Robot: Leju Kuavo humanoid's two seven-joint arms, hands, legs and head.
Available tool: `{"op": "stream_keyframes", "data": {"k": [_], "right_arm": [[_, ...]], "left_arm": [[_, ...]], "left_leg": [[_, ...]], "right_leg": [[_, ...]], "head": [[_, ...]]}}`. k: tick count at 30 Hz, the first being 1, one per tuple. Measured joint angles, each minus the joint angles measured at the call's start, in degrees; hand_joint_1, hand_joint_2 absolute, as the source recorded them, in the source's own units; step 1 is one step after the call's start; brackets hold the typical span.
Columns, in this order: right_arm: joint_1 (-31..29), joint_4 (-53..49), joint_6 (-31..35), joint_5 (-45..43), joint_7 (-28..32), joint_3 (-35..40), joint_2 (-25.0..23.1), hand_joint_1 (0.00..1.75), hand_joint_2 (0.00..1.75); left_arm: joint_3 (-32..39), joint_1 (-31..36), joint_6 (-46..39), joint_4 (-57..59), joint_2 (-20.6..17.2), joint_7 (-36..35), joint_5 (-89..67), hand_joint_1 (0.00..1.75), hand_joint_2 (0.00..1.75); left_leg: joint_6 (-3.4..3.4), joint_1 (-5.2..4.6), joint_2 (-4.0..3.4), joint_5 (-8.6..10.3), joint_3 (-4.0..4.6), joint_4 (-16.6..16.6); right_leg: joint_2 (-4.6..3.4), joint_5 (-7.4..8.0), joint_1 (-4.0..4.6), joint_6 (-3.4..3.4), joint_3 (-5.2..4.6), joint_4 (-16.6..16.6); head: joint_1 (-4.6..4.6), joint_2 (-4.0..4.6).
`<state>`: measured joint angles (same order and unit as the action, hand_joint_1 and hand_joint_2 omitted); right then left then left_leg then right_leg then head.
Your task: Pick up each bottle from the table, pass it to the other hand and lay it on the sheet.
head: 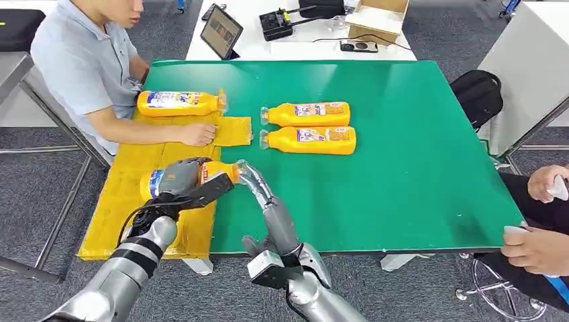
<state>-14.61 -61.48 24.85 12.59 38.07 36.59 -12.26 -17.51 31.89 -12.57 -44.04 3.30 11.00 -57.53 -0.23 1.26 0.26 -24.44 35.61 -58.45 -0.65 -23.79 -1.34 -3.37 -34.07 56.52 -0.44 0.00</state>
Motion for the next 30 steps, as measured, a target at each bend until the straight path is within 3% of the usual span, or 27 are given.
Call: {"op": "stream_keyframes", "data": {"k": [7, 8, 9, 10, 11, 13, 15, 17, 18, 25, 26, 30], "right_arm": [[0.01, 0.0, -0.48, -1.25, 0.0, 0.2, -0.07, 0.0, 0.0], [0.01, 0.0, -0.48, -1.33, 0.0, 0.24, -0.09, 0.0, 0.0], [0.0, 0.0, -0.5, -1.44, 0.0, 0.3, -0.13, 0.0, 0.0], [0.01, 0.0, -0.5, -1.47, 0.0, 0.37, -0.17, 0.0, 0.0], [0.0, 0.0, -0.5, -1.51, 0.0, 0.42, -0.2, 0.0, 0.0], [0.0, 0.0, -0.48, -1.77, 0.0, 0.52, -0.2, 0.0, 0.0], [0.0, 0.0, -0.48, -1.95, 0.0, 0.59, -0.2, 0.0, 0.0], [0.0, 0.0, -0.48, -2.12, 0.0, 0.63, -0.2, 0.0, 0.0], [-0.02, 0.0, -0.48, -2.27, 0.0, 0.63, -0.2, 0.0, 0.0], [-0.28, 0.02, -0.48, -3.24, 0.0, 0.81, -0.2, 0.0, 0.0], [-0.39, 0.02, -0.48, -3.3, 0.0, 0.94, -0.17, 0.0, 0.0], [-0.57, 0.09, 0.29, -3.74, 0.0, 1.49, -0.17, 0.0, 0.0]], "left_arm": [[-0.18, 4.24, 4.05, 7.56, 0.24, -1.95, -1.75, 1.69, 1.75], [-0.39, 4.56, 4.28, 8.41, 0.26, -2.01, -2.16, 1.43, 1.75], [-0.59, 4.89, 4.44, 9.17, 0.26, -2.08, -2.45, 0.96, 1.75], [-0.78, 5.2, 4.52, 9.76, 0.28, -2.08, -2.56, 0.65, 1.75], [-0.9, 5.51, 4.61, 10.34, 0.28, -2.1, -2.75, 0.21, 1.75], [-1.07, 5.85, 5.0, 11.25, 0.31, -2.04, -2.93, 0.16, 1.75], [-1.16, 5.89, 6.59, 11.91, 0.37, -0.74, -2.01, 0.0, 1.75], [-1.11, 5.65, 9.34, 12.48, 0.37, 1.51, 0.27, 0.0, 1.75], [-1.07, 5.53, 10.58, 12.52, 0.37, 3.0, 1.32, 0.0, 0.0], [-0.15, 5.62, 19.33, 12.3, 0.28, 10.01, 9.14, 0.0, 0.0], [0.52, 5.57, 20.98, 12.15, 0.33, 11.16, 11.55, 0.0, 1.75], [2.93, 4.12, 27.22, 9.94, 0.77, 15.19, 20.75, 0.0, 1.75]], "left_leg": [[0.0, 0.0, -0.01, 0.0, -0.03, 0.0], [0.0, 0.0, -0.02, 0.0, -0.04, 0.0], [0.0, 0.0, -0.02, 0.0, -0.06, 0.0], [0.0, 0.0, -0.02, 0.0, -0.06, 0.0], [0.0, 0.0, -0.02, 0.0, -0.07, 0.0], [0.0, 0.0, -0.02, 0.0, -0.09, 0.0], [0.0, 0.0, -0.04, 0.0, -0.09, 0.0], [0.0, 0.0, -0.02, 0.0, -0.08, 0.0], [-0.01, 0.0, 0.03, 0.01, -0.08, 0.0], [0.0, -0.01, 0.09, 0.0, -0.16, 0.01], [0.0, -0.01, 0.09, 0.01, -0.18, 0.01], [0.01, 0.0, 0.08, 0.08, -0.18, 0.01]], "right_leg": [[0.0, 0.0, 0.0, 0.0, 0.04, 0.0], [0.0, 0.01, 0.0, 0.01, 0.04, 0.0], [0.0, 0.01, 0.0, 0.01, 0.05, 0.0], [0.0, 0.01, 0.0, 0.01, 0.05, 0.01], [0.0, 0.01, 0.0, 0.01, 0.06, 0.01], [0.0, 0.01, 0.0, 0.01, 0.08, 0.02], [-0.01, 0.01, 0.0, 0.01, 0.08, 0.03], [0.0, 0.01, 0.0, 0.01, 0.08, 0.03], [0.03, 0.0, 0.0, 0.01, 0.12, 0.03], [0.05, -0.01, -0.01, 0.0, 0.26, 0.01], [0.05, -0.01, -0.01, 0.0, 0.27, 0.01], [0.04, 0.0, 0.0, 0.01, 0.26, 0.02]], "head": [[0.0, 0.0], [0.0, 0.0], [0.0, 0.0], [0.0, 0.0], [0.0, 0.0], [0.0, 0.0], [0.02, 0.0], [0.0, 0.0], [0.0, 0.0], [0.0, 0.0], [0.0, 0.0], [0.0, 0.0]]}}
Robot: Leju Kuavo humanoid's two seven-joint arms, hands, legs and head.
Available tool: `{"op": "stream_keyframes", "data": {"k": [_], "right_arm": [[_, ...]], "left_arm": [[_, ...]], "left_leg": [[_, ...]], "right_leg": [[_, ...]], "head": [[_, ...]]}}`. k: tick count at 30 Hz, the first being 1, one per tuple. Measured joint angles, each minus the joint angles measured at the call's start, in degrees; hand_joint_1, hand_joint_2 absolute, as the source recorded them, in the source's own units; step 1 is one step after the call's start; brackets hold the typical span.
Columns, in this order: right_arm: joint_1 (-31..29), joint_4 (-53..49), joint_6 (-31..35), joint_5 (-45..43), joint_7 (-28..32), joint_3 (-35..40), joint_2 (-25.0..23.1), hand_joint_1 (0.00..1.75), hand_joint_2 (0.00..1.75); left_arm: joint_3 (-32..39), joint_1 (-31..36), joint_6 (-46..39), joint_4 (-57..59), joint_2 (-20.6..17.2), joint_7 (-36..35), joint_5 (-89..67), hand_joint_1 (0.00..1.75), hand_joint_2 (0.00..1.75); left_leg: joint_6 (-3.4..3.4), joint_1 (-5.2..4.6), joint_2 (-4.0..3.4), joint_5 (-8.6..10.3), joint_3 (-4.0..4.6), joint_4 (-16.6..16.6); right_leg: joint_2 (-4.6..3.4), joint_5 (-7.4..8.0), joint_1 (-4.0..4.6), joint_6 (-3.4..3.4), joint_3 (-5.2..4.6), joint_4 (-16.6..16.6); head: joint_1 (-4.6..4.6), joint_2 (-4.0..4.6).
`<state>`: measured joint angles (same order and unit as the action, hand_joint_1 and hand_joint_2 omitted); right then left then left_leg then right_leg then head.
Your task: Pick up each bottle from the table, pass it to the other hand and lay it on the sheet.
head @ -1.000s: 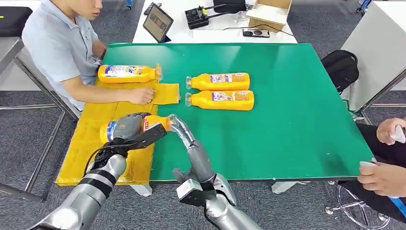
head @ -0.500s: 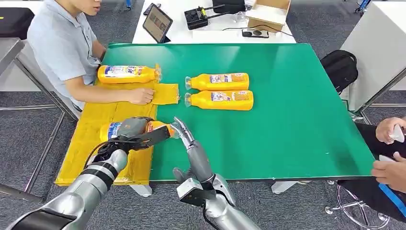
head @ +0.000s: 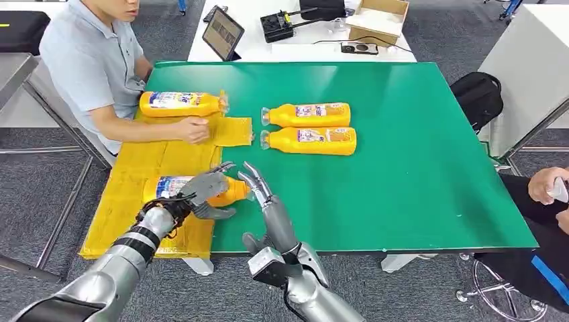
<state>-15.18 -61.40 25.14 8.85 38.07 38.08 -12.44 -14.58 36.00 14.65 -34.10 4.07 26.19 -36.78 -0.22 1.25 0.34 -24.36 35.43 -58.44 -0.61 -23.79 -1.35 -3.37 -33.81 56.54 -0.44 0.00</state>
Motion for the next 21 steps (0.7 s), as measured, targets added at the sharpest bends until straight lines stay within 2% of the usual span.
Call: {"op": "stream_keyframes", "data": {"k": [5, 13, 14, 16, 21], "right_arm": [[-0.04, 0.0, 0.59, -0.35, 0.0, 0.52, 0.35, 0.0, 0.0], [-0.18, 0.0, 0.68, -0.41, 0.0, 0.85, 0.61, 0.0, 0.0], [-0.18, 0.0, 0.74, -0.41, 0.0, 0.87, 0.63, 0.0, 1.75], [-0.18, 0.0, 1.14, -0.39, 0.0, 0.85, 0.74, 0.0, 1.75], [-0.1, -0.07, 4.37, 0.85, 0.0, 0.9, 0.94, 0.0, 1.75]], "left_arm": [[1.9, -3.59, 0.89, -5.24, 0.85, 1.46, 5.67, 0.0, 1.75], [3.04, -5.42, 0.34, -8.54, 1.11, 1.92, 6.73, 0.0, 1.75], [3.21, -6.04, -0.95, -9.64, 1.36, 2.71, 7.91, 0.0, 1.75], [3.85, -7.89, -4.91, -13.84, 2.52, 5.14, 12.26, 0.0, 1.75], [4.87, -13.85, -10.82, -27.65, 6.58, 4.0, 28.19, 0.0, 1.75]], "left_leg": [[0.0, 0.0, -0.01, 0.0, 0.08, 0.0], [0.0, 0.0, -0.03, 0.0, 0.15, 0.0], [0.0, 0.0, -0.03, 0.0, 0.15, 0.0], [0.0, 0.0, -0.01, 0.0, 0.18, 0.0], [0.02, -0.02, -0.01, -0.03, 0.22, 0.0]], "right_leg": [[0.0, 0.0, 0.0, 0.0, -0.09, 0.0], [-0.01, 0.0, 0.0, 0.0, -0.19, 0.0], [-0.01, 0.0, 0.0, 0.0, -0.19, 0.0], [0.0, 0.0, 0.0, 0.0, -0.18, 0.0], [0.0, -0.01, -0.01, -0.01, -0.2, -0.04]], "head": [[-0.02, 0.0], [0.0, 0.0], [0.02, 0.0], [-0.02, 0.0], [0.0, 0.0]]}}
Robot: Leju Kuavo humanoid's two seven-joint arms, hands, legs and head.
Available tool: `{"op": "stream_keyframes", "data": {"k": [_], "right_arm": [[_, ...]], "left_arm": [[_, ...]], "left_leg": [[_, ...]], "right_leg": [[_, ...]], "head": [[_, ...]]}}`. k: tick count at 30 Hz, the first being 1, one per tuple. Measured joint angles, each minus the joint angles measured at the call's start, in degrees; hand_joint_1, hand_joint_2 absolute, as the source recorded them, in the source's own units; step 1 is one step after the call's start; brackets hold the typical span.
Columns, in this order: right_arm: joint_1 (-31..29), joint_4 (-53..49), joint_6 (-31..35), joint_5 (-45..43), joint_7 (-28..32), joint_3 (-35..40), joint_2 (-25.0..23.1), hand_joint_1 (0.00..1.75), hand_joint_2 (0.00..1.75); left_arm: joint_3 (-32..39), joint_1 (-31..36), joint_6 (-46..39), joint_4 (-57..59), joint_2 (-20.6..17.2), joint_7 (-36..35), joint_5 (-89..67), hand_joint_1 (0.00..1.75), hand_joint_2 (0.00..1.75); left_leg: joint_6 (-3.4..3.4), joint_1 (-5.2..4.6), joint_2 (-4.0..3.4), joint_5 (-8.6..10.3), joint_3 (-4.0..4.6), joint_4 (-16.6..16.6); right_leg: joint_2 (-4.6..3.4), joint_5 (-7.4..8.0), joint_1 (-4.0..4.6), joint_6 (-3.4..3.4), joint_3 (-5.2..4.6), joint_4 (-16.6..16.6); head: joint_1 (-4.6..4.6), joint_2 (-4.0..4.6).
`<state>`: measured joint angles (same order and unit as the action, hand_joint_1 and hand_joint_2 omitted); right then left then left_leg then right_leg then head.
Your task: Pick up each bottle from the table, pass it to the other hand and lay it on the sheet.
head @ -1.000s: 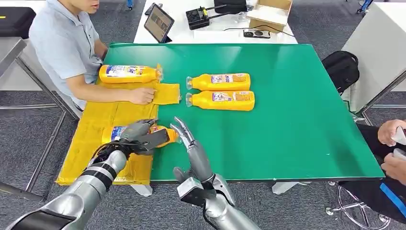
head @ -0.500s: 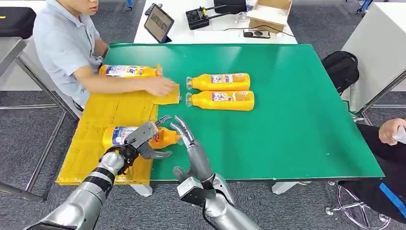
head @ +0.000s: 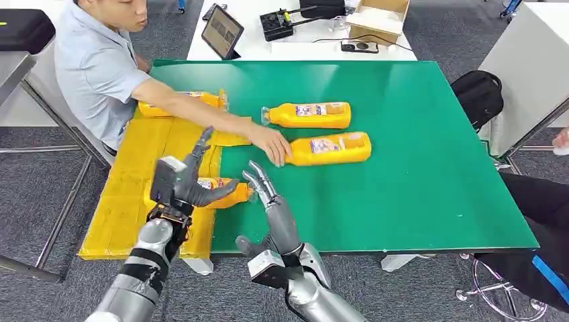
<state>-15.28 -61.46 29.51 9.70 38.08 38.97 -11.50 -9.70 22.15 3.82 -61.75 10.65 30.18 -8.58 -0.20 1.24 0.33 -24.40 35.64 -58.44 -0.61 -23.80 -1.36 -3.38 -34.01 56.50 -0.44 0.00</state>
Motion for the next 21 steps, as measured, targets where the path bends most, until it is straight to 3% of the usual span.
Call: {"op": "stream_keyframes", "data": {"k": [7, 10, 14, 21], "right_arm": [[2.08, -1.42, 4.18, 1.34, 0.0, -0.83, 0.42, 0.0, 1.75], [5.85, -5.32, 8.94, 4.95, 0.0, -3.24, 1.31, 0.0, 1.75], [12.42, -12.88, 10.27, 10.71, 0.0, -9.45, 2.67, 0.0, 1.75], [20.29, -18.45, 10.18, 31.11, -2.32, -23.77, 4.66, 0.0, 1.75]], "left_arm": [[1.09, -5.61, -5.84, -10.45, 2.16, -1.01, 11.72, 0.0, 1.75], [1.53, -10.48, -8.98, -16.37, 2.29, -1.33, 17.22, 0.0, 1.75], [1.64, -18.02, -10.1, -24.59, 2.23, -0.81, 18.84, 0.0, 1.75], [2.21, -27.4, -13.44, -35.32, 1.88, 3.59, 10.69, 0.0, 1.75]], "left_leg": [[-0.03, 0.02, -0.02, -0.02, -0.01, 0.0], [-0.05, 0.02, -0.01, -0.05, 0.02, 0.0], [0.01, 0.0, -0.01, -0.2, 0.08, 0.0], [0.03, 0.0, 0.01, -0.28, 0.09, 0.0]], "right_leg": [[-0.02, 0.0, 0.02, 0.01, -0.04, 0.0], [0.0, -0.04, 0.01, -0.01, -0.06, 0.0], [-0.01, -0.08, 0.0, -0.01, -0.09, -0.06], [0.0, -0.16, -0.01, -0.13, -0.05, -0.1]], "head": [[0.0, 0.0], [0.02, 0.0], [0.0, 0.0], [0.02, 0.0]]}}
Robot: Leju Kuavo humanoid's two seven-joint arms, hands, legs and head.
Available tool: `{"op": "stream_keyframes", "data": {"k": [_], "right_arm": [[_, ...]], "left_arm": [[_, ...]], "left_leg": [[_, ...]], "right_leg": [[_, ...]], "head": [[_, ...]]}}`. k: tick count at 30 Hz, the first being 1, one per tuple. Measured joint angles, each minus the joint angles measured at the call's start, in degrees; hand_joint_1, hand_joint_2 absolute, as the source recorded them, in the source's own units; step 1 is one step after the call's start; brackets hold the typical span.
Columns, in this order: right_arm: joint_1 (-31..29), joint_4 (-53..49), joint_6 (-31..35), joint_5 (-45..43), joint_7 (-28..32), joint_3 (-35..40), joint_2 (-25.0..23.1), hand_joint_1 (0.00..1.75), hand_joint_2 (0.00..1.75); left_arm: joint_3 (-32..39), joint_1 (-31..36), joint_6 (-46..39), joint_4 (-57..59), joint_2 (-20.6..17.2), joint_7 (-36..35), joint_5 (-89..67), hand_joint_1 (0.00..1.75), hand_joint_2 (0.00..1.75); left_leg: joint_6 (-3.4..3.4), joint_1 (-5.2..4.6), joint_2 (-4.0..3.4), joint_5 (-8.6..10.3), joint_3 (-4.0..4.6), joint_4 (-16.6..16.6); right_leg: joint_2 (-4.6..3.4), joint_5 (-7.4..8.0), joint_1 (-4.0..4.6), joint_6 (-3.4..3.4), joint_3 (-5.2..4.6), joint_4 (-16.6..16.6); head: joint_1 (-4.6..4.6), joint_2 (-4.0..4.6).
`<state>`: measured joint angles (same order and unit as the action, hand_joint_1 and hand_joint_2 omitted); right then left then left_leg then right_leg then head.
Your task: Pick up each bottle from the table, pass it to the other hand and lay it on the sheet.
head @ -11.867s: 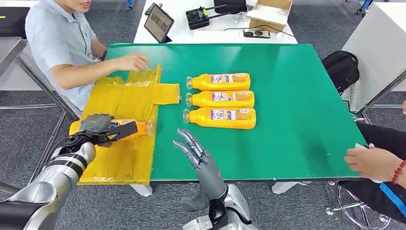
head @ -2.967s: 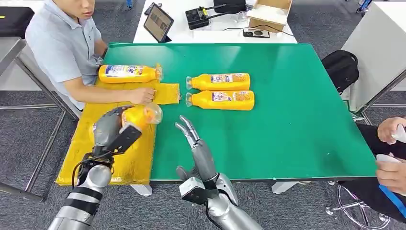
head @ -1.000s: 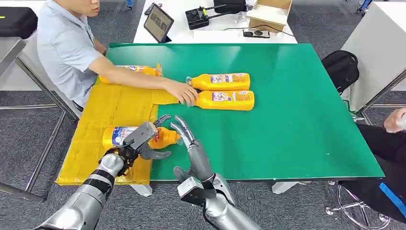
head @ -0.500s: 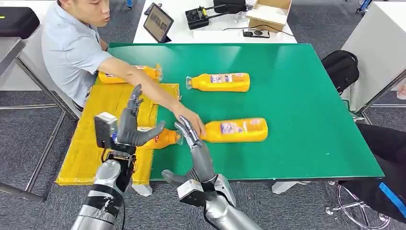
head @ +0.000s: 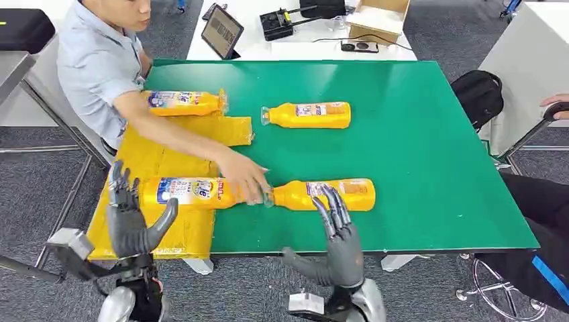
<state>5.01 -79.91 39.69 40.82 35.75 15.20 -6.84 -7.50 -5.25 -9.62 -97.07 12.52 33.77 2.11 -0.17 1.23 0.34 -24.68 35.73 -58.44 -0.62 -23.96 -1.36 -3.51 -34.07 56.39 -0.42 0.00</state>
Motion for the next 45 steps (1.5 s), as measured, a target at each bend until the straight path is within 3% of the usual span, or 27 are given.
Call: {"op": "stream_keyframes", "data": {"k": [6, 12, 18, 23, 28, 45], "right_arm": [[0.01, 1.2, -4.19, 12.04, -12.51, -7.92, 3.12, 0.0, 1.75], [-2.62, 4.22, -7.17, 15.44, -17.26, -10.55, 5.38, 0.0, 1.75], [-4.84, 7.19, -8.39, 15.11, -17.5, -11.55, 6.62, 0.0, 1.75], [-8.94, 13.23, -13.09, 8.4, -12.1, -12.06, 7.45, 0.0, 1.75], [-14.0, 21.74, -14.1, 7.92, -9.68, -12.12, 7.65, 0.0, 1.75], [-25.29, 37.34, -14.67, 10.57, -12.21, -11.16, 7.74, 0.0, 1.75]], "left_arm": [[0.28, -4.19, -1.67, -5.53, -0.26, 1.79, -4.44, 0.0, 1.75], [0.26, -4.75, -7.04, -7.45, -0.26, 3.67, -10.33, 0.0, 1.75], [0.15, -4.72, -7.6, -7.69, -0.26, 3.86, -10.55, 0.0, 1.75], [-1.12, -3.25, -7.76, -7.25, -0.37, 4.52, -11.36, 0.0, 1.75], [-2.36, -0.75, -7.03, -4.94, -0.52, 4.46, -10.94, 0.0, 1.75], [-5.38, 3.46, -5.02, 0.22, -0.98, 2.95, -10.22, 0.0, 1.75]], "left_leg": [[0.02, 0.0, 0.0, 0.04, -0.04, 0.0], [0.02, 0.0, -0.01, 0.06, -0.07, 0.0], [0.02, 0.0, -0.01, 0.05, -0.06, 0.0], [0.03, 0.0, -0.01, 0.07, -0.07, 0.0], [0.02, 0.0, -0.01, 0.1, -0.1, -0.01], [0.04, 0.0, -0.03, 0.11, -0.14, -0.01]], "right_leg": [[0.0, 0.03, 0.0, -0.01, 0.06, 0.01], [0.0, 0.04, 0.0, -0.02, 0.06, 0.02], [0.0, 0.04, 0.0, -0.02, 0.06, 0.02], [0.0, 0.04, 0.0, -0.03, 0.06, 0.01], [0.0, 0.07, 0.0, -0.04, 0.1, 0.03], [-0.01, 0.07, 0.0, -0.04, 0.14, 0.03]], "head": [[0.0, 0.0], [0.0, 0.0], [0.0, 0.0], [-0.02, 0.0], [0.0, 0.0], [0.0, 0.0]]}}
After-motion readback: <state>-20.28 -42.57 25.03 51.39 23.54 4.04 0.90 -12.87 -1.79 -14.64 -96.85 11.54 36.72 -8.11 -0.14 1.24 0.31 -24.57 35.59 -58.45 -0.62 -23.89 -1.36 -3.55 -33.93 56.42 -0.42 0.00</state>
